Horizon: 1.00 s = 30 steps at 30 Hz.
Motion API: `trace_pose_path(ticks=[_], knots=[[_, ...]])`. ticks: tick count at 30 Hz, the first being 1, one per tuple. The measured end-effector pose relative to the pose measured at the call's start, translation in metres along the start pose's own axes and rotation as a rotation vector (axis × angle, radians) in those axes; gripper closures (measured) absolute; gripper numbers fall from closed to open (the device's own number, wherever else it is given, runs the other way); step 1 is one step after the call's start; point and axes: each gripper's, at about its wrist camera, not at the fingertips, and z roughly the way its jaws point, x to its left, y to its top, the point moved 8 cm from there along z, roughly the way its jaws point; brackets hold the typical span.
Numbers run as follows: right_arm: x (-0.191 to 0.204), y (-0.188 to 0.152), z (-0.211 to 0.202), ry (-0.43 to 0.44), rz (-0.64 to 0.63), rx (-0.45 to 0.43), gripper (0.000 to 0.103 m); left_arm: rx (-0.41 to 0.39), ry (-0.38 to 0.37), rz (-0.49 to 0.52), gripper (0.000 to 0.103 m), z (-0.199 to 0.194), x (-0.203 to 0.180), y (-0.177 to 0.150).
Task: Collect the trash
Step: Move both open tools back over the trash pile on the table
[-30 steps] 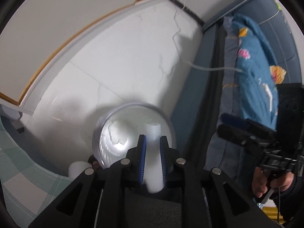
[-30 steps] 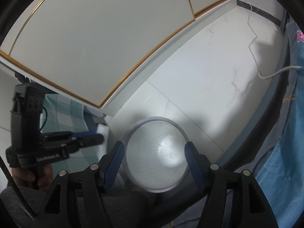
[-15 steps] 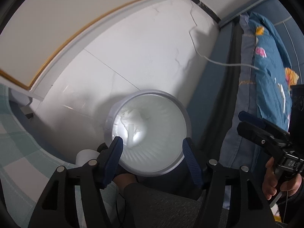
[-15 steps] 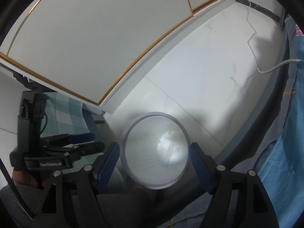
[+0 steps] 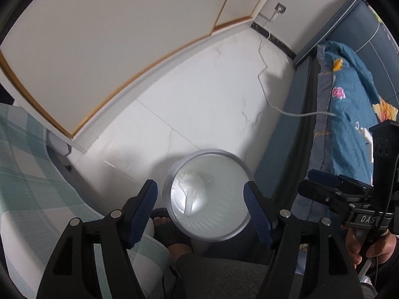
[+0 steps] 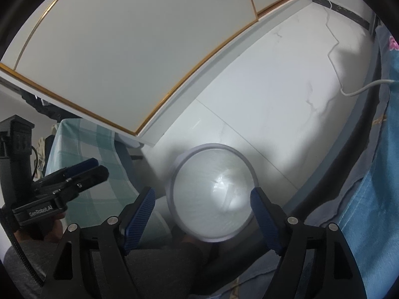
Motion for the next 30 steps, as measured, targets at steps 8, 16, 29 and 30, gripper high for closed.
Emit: trace_pose_path(ticks=[8,16,29,30], knots=[[0.022,0.003,-0.02,0.013,-0.035,-0.043,0.024,-0.114,0.018,-0.014,0.035,-0.036,0.001,0.006],[0.057,0.015,-0.056,0.046,-0.087,-0.126,0.024,-0.231,0.068,-0.039,0.035,-0.087,0.011,0.006],[0.177,0.021,-0.128,0.158,-0.258,-0.326,0.024,-0.511,0.234,-0.179,0.035,-0.214,0.074,-0.031],[0.186,0.02,-0.13,0.168,-0.275,-0.331,0.024,-0.538,0.249,-0.2,0.035,-0.226,0.082,-0.038]])
